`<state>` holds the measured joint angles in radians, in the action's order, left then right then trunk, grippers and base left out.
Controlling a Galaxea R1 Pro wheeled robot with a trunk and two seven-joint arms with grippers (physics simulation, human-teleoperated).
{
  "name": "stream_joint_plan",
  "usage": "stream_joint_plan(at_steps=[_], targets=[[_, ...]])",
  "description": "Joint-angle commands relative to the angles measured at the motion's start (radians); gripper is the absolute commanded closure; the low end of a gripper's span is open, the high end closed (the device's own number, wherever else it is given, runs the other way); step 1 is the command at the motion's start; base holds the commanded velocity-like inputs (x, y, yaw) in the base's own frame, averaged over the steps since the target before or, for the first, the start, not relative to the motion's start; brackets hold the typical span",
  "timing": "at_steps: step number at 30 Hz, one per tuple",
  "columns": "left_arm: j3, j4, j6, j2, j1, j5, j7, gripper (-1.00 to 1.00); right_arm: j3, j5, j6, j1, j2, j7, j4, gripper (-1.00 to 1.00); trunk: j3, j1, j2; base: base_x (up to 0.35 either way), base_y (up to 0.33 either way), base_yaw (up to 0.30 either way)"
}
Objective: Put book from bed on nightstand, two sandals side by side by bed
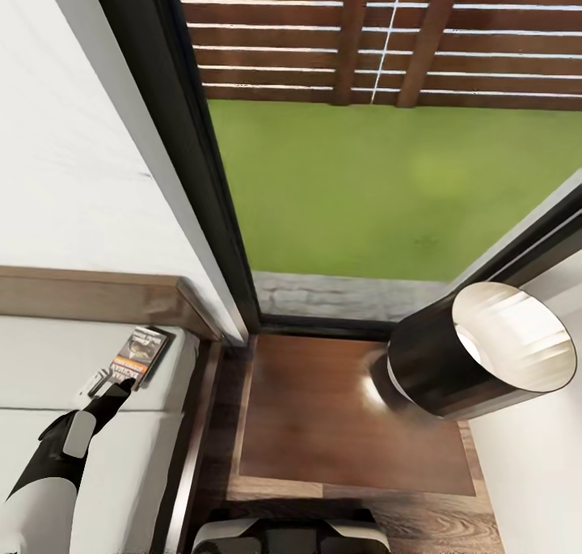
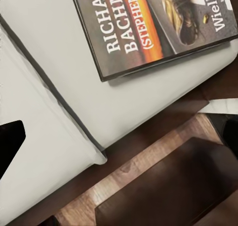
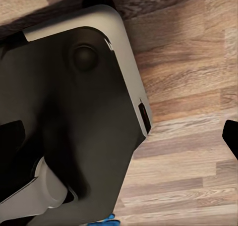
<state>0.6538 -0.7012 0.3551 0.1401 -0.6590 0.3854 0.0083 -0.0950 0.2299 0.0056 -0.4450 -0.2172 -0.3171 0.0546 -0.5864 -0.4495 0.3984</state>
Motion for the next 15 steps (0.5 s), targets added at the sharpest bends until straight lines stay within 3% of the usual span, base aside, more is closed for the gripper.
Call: stream_joint_plan(at_steps=[1, 15], targets=[[0.003, -0.001, 0.007, 0.0, -0.001, 0.009, 0.001, -1.0, -0.008, 0.005, 0.001, -0.001, -0.001, -0.005, 0.003, -1.0, -0.003, 0.0, 0.002, 0.0, 0.0, 0.0], [0.003, -0.001, 0.006, 0.0, -0.001, 0.009, 0.001, -1.0, -0.008, 0.004, 0.001, -0.001, -0.001, -0.005, 0.004, -1.0, -0.025, 0.0, 0.002, 0.0, 0.0, 0.0]])
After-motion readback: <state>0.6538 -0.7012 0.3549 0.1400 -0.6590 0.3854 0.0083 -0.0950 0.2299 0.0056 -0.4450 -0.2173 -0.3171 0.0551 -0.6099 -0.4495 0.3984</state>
